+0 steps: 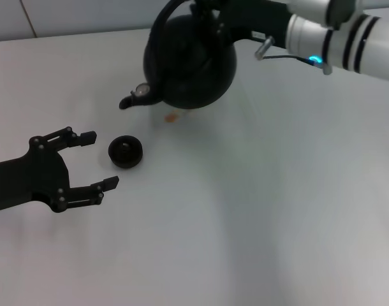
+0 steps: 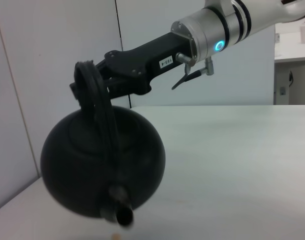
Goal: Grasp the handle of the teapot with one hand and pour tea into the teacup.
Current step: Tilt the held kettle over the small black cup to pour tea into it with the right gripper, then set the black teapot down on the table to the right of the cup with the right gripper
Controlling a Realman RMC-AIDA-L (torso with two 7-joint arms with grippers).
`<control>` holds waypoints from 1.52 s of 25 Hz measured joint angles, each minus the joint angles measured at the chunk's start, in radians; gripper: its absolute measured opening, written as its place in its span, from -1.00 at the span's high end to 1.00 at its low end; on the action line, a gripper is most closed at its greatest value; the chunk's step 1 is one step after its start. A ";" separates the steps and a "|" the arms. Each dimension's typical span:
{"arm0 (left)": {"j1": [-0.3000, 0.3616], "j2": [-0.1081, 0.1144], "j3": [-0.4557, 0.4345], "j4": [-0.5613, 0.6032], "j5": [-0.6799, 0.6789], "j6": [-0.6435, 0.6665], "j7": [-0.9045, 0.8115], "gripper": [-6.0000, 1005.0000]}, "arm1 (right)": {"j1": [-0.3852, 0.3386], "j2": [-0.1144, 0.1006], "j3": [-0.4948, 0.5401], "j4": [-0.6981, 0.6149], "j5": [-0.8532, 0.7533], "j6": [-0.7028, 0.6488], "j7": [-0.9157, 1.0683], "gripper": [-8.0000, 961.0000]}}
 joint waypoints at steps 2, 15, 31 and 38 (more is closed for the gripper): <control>0.001 0.000 0.000 -0.001 0.000 0.000 0.000 -0.71 | -0.019 0.000 0.013 0.004 0.033 0.000 0.000 0.70; 0.008 -0.002 -0.001 0.005 -0.006 0.000 0.000 -0.71 | -0.122 0.000 0.039 0.093 0.168 -0.008 0.005 0.71; -0.004 0.000 0.002 0.008 -0.003 0.000 0.000 -0.71 | -0.109 -0.006 0.043 0.229 0.209 -0.002 0.001 0.71; -0.004 0.000 0.002 0.009 -0.003 0.001 0.000 -0.71 | -0.119 -0.006 0.043 0.210 0.205 -0.019 0.000 0.70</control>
